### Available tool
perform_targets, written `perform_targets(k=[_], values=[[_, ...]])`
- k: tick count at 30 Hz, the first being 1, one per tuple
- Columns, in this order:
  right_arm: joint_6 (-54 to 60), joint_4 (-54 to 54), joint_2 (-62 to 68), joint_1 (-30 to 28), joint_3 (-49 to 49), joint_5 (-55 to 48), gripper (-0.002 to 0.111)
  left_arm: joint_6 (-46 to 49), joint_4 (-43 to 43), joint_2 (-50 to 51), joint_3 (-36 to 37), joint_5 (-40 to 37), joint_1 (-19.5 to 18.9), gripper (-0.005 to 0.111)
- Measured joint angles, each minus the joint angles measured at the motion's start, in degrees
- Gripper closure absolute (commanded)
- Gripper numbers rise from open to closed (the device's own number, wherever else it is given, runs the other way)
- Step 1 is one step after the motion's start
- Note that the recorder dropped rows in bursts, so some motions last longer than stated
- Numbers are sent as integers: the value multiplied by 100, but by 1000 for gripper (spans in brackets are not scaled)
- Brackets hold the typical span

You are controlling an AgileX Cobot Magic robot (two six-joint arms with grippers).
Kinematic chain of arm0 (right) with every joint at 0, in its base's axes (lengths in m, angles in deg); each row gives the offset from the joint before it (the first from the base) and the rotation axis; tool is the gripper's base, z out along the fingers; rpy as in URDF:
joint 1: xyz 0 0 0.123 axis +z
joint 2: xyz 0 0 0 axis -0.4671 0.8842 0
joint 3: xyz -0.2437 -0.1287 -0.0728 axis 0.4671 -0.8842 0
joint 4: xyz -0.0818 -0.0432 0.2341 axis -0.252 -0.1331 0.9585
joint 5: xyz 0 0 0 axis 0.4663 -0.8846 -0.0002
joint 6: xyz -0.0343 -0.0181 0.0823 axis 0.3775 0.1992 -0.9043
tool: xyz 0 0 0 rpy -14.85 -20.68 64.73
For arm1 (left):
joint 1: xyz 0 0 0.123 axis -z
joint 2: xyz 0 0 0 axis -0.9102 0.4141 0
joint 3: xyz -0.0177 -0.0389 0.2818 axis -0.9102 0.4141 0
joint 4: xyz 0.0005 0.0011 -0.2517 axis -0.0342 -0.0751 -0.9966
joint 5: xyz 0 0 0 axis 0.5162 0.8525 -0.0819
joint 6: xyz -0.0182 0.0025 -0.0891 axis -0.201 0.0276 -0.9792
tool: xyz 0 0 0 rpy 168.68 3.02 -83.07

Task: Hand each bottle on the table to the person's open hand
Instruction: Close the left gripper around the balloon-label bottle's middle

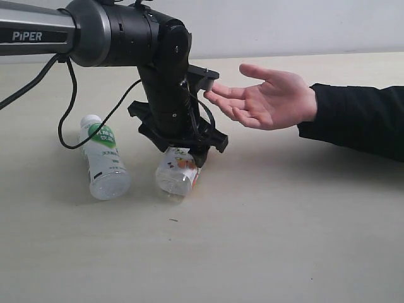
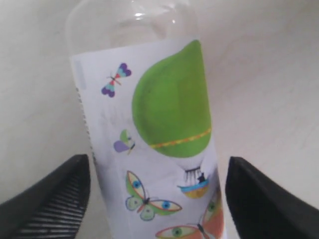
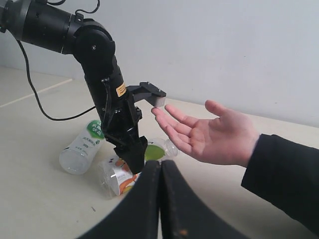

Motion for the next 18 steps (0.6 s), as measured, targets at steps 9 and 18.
perform_targets(k=[9,18], values=[[0,0,0,0,0,0,108,-91,0,0,-11,-162,0,27],[0,0,0,0,0,0,108,-109,0,0,-11,-200,0,28]])
